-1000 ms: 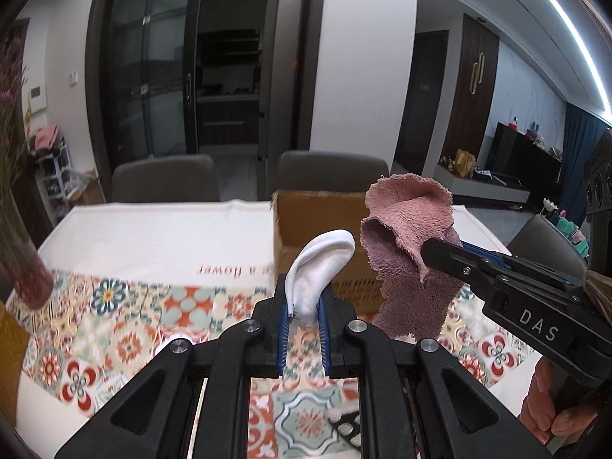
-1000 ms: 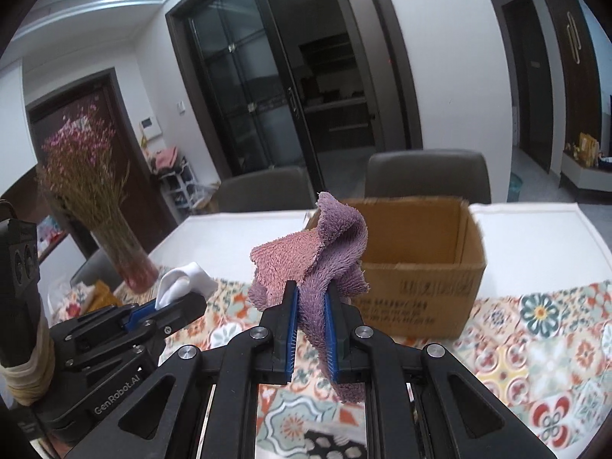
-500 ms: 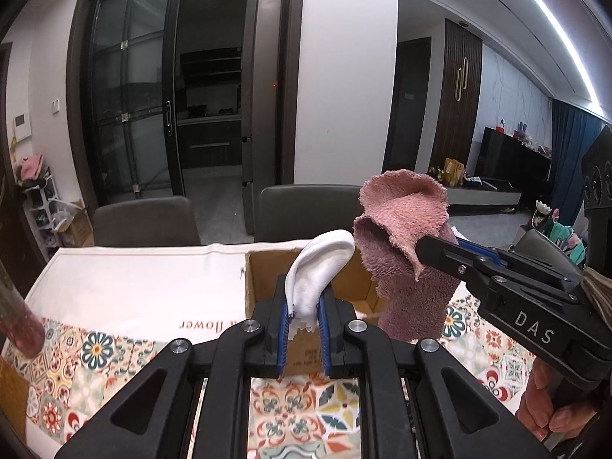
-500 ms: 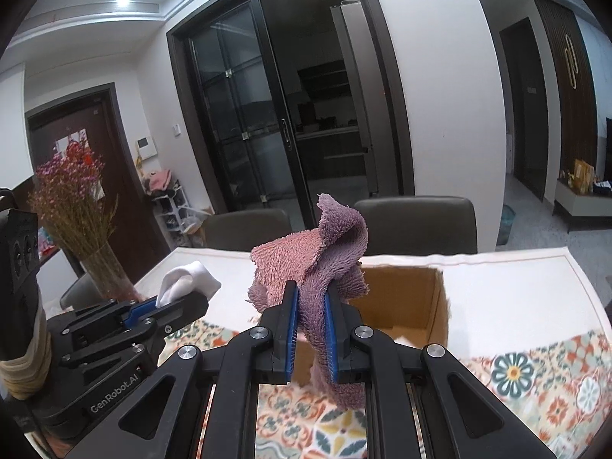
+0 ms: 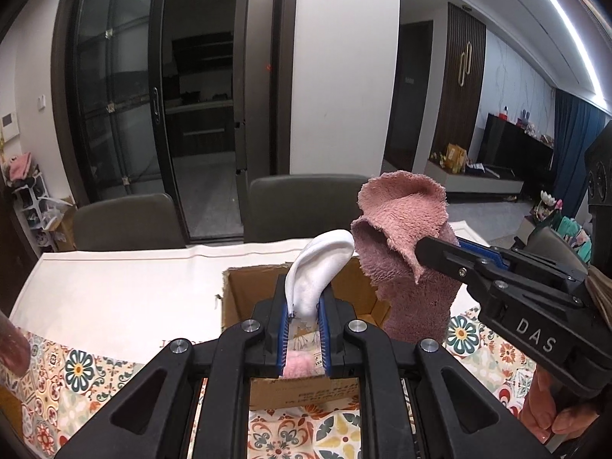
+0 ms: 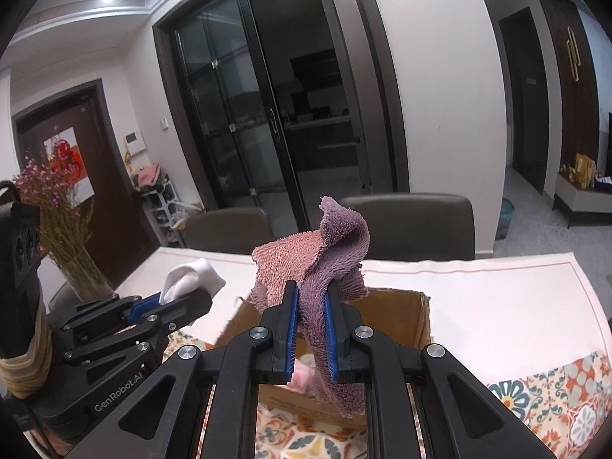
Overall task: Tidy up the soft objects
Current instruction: 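Lift the white cloth and pink towel with both tools over the box, then open both tools to drop the cloth and towel into the box, then move both tools down toward the polka-dot mask and dark scarf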
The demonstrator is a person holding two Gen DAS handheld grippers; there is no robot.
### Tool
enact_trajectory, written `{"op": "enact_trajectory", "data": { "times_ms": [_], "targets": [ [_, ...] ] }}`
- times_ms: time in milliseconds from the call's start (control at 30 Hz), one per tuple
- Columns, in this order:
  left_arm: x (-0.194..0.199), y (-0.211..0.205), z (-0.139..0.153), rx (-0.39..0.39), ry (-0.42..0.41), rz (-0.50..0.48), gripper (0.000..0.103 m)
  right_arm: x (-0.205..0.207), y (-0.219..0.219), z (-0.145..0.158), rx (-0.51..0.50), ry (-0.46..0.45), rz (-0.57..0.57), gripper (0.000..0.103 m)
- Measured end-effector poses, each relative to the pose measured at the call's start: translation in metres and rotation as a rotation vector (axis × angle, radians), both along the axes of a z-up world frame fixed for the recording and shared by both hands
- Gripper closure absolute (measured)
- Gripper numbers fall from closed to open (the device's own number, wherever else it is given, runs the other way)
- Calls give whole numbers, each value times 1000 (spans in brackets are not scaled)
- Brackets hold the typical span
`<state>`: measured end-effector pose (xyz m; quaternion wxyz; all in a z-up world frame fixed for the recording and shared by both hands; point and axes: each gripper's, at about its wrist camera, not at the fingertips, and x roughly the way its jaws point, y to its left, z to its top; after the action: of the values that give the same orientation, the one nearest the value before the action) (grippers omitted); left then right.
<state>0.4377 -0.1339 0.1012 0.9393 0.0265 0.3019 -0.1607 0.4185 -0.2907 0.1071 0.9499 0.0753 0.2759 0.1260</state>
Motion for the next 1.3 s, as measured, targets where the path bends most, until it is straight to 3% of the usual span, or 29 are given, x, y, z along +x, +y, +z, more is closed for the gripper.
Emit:
{"op": "enact_trajectory", "data": {
  "times_ms": [533, 633, 733, 800, 867, 967, 1133, 1300],
  "targets": [
    [56, -32, -68, 74, 182, -29, 86, 51, -17, -82, 7, 235, 2, 89],
    [60, -35, -74, 83, 207, -37, 78, 57, -19, -93, 9, 277, 0, 86],
    [58, -34, -76, 91, 209, -33, 64, 58, -22, -100, 18, 314, -5, 81],
    [56, -33, -75, 95, 199, -25, 55, 57, -22, -100, 5, 310, -26, 72],
    [53, -30, -73, 97, 191, -12, 53, 54, -24, -95, -3, 291, -45, 61],
    [47, -26, -68, 100, 172, 1, 44, 44, -23, -83, -44, 246, -82, 57],
    [27, -15, -55, 104, 132, 34, 41, 19, -21, -60, -91, 174, -145, 44],
    [-4, -8, -42, 109, 101, 49, 36, -12, -21, -45, -105, 139, -183, 40]
  ]
}}
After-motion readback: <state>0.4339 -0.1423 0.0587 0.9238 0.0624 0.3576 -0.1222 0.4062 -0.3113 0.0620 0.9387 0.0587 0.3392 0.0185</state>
